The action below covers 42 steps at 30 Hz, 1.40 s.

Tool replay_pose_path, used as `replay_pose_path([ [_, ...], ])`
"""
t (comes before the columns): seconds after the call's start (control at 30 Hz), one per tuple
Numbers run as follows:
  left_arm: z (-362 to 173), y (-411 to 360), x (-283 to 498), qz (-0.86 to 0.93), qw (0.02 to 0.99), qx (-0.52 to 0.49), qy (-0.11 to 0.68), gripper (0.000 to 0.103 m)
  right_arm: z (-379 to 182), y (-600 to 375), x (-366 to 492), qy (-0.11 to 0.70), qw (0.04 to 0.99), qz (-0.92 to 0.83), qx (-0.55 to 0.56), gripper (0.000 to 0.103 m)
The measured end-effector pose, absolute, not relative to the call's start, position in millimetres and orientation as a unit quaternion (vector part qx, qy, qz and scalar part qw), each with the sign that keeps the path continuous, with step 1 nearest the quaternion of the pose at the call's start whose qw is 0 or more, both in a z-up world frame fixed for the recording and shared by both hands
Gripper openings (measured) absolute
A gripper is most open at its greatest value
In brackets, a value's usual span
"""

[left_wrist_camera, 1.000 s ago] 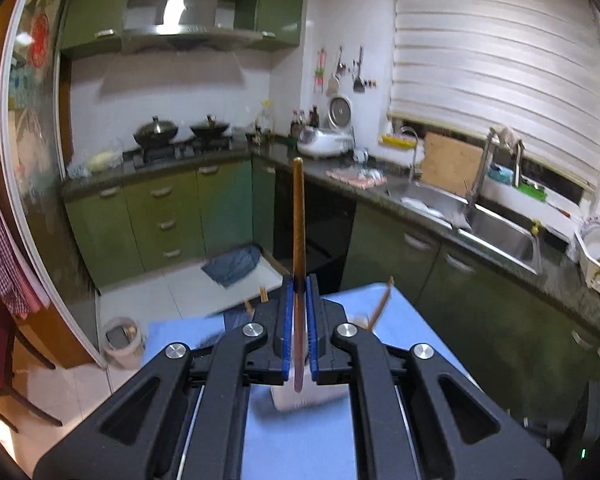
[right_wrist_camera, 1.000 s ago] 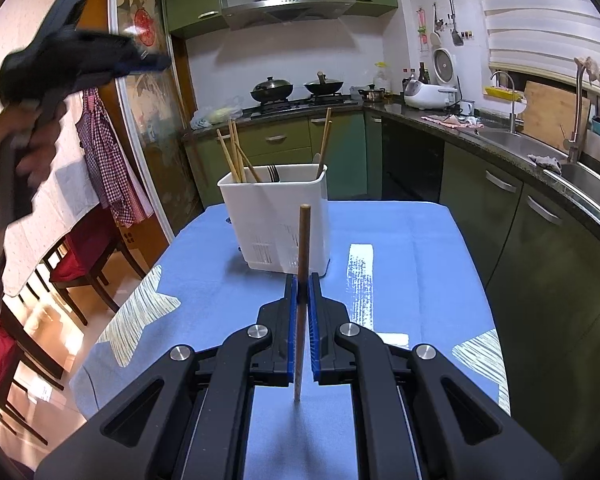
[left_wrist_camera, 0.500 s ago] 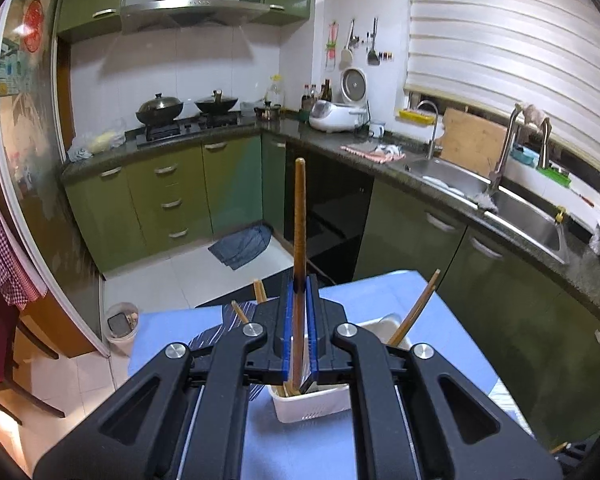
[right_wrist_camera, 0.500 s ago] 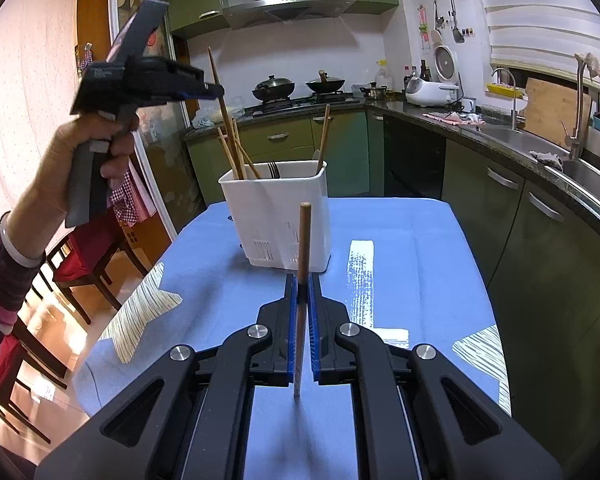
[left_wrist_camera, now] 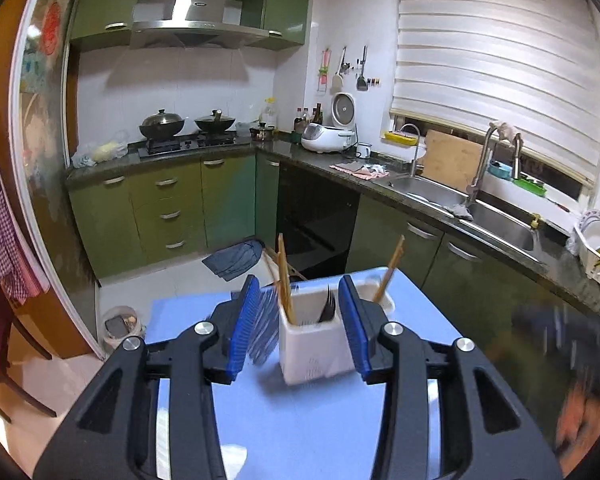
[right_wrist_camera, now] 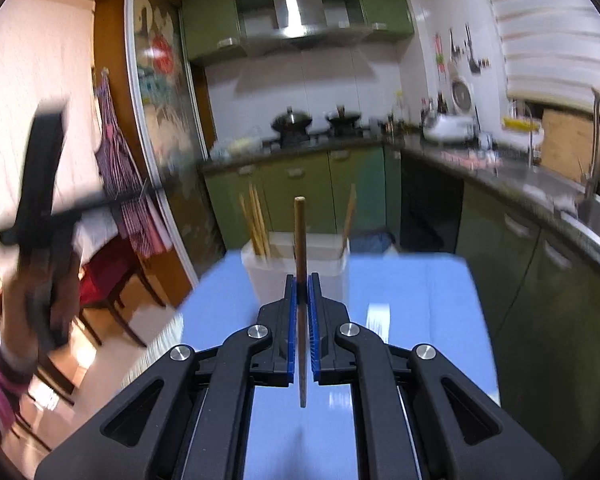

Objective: Organize utensils

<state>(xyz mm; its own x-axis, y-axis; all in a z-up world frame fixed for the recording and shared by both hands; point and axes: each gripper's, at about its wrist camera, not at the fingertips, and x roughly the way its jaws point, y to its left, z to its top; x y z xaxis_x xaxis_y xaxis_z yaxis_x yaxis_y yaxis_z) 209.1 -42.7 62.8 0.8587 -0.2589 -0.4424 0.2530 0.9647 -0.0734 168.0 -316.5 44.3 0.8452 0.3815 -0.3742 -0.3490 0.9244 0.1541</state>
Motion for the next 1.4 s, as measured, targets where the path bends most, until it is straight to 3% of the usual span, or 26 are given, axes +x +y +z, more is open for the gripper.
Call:
replay_pose_path([
  [0.27, 40, -1, 156, -0.115, 0.967, -0.021, 0.225, 0.05, 99, -294, 235, 0.13, 0.979, 0.151, 0.045, 0.006],
  [0.37, 32, 11, 145, -0.109, 0.966, -0.028, 0.233, 0.054, 91, -285, 272, 0.141, 0.979, 0.137, 0.045, 0.006],
  [0.5, 23, 26, 131, -0.092, 0.968, -0.034, 0.229, 0.067, 72, -275, 311, 0.173, 0.974, 0.136, 0.046, 0.006],
  [0.93, -5, 28, 103, -0.093, 0.966, -0.068, 0.231, 0.076, -8, -256, 344, 0.268, 0.953, 0.138, 0.027, 0.007],
  [1.0, -8, 22, 99, -0.09, 0.967, -0.065, 0.23, 0.079, -12, -257, 342, 0.266, 0.953, 0.139, 0.028, 0.013],
  [1.1, -12, 13, 96, -0.079, 0.97, -0.056, 0.223, 0.083, -2, -264, 324, 0.242, 0.96, 0.138, 0.032, 0.014],
  [1.13, -12, 12, 97, -0.076, 0.971, -0.057, 0.22, 0.084, 3, -267, 315, 0.234, 0.962, 0.138, 0.033, 0.017],
  [1.23, -17, 12, 96, -0.07, 0.972, -0.059, 0.214, 0.088, 14, -280, 279, 0.202, 0.97, 0.131, 0.035, 0.043],
  [1.3, -22, 11, 98, -0.066, 0.974, -0.058, 0.21, 0.09, 14, -289, 251, 0.187, 0.974, 0.121, 0.029, 0.053],
  [1.37, -30, 9, 101, -0.068, 0.973, -0.059, 0.213, 0.094, 4, -297, 225, 0.181, 0.978, 0.106, 0.023, 0.071],
  [1.4, -36, 7, 104, -0.069, 0.972, -0.059, 0.219, 0.095, 4, -297, 225, 0.181, 0.978, 0.106, 0.023, 0.075],
])
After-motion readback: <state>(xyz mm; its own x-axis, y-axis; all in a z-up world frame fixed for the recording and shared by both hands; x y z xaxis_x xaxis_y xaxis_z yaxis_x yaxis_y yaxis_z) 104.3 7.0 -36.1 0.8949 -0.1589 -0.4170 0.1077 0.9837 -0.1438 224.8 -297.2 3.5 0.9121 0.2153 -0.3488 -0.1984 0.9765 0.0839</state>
